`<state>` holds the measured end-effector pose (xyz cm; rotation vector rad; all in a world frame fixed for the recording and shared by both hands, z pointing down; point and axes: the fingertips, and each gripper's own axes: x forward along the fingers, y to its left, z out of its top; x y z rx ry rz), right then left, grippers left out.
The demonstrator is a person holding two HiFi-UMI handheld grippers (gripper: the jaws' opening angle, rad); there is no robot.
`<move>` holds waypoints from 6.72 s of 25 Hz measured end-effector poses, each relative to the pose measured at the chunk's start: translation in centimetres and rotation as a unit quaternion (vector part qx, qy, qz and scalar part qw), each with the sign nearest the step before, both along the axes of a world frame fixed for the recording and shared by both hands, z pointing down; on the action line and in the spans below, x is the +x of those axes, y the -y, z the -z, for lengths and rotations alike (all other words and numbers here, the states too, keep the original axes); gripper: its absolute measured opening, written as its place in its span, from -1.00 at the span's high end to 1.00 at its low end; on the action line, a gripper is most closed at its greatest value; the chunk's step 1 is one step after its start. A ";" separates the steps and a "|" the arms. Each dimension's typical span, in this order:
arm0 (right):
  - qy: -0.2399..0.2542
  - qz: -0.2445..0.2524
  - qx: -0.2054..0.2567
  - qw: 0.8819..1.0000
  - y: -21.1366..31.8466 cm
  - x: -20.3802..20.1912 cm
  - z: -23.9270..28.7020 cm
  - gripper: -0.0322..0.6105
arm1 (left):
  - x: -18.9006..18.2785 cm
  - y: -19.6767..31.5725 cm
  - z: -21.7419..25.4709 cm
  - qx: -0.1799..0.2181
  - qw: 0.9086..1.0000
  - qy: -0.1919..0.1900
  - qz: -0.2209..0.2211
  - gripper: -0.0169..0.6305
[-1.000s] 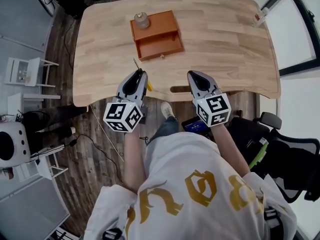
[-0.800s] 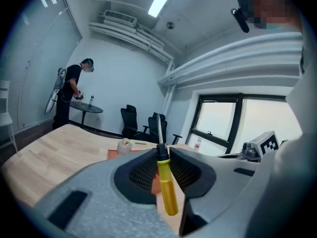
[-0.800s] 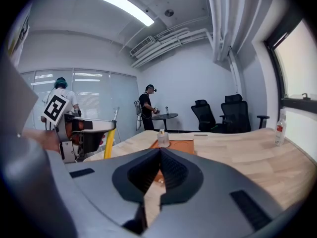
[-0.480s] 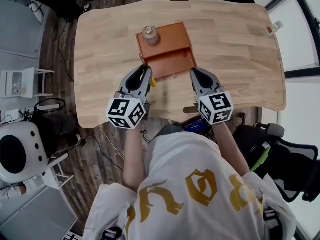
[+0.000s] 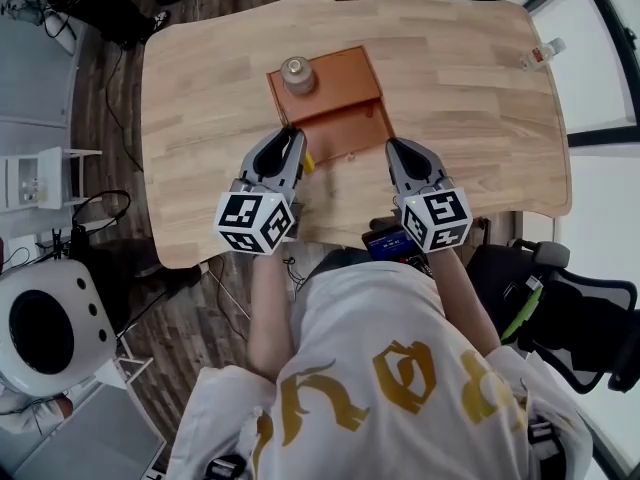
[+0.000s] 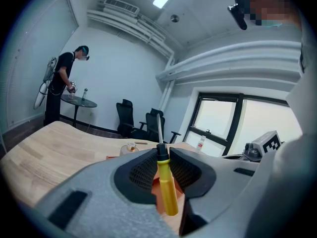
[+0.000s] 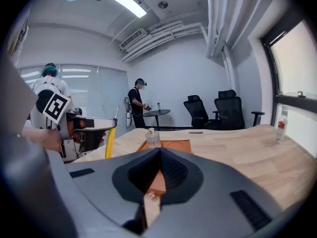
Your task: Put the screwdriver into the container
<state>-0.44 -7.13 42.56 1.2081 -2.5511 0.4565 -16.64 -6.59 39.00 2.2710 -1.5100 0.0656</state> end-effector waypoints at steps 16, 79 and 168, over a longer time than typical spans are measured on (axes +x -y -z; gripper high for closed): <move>0.012 0.023 0.010 1.000 1.4 -1.2 -0.5 0.87 | 0.0 0.4 0.1 0.004 1.000 0.024 0.004 0.71; 0.050 -0.008 -0.130 0.990 7.3 2.2 -10.9 0.87 | 5.1 4.1 -17.3 -0.165 0.935 0.226 -0.219 0.71; 0.024 -0.028 -0.103 0.994 7.0 4.1 -9.3 0.87 | 4.6 3.1 -20.8 -0.364 0.840 0.322 -0.241 0.48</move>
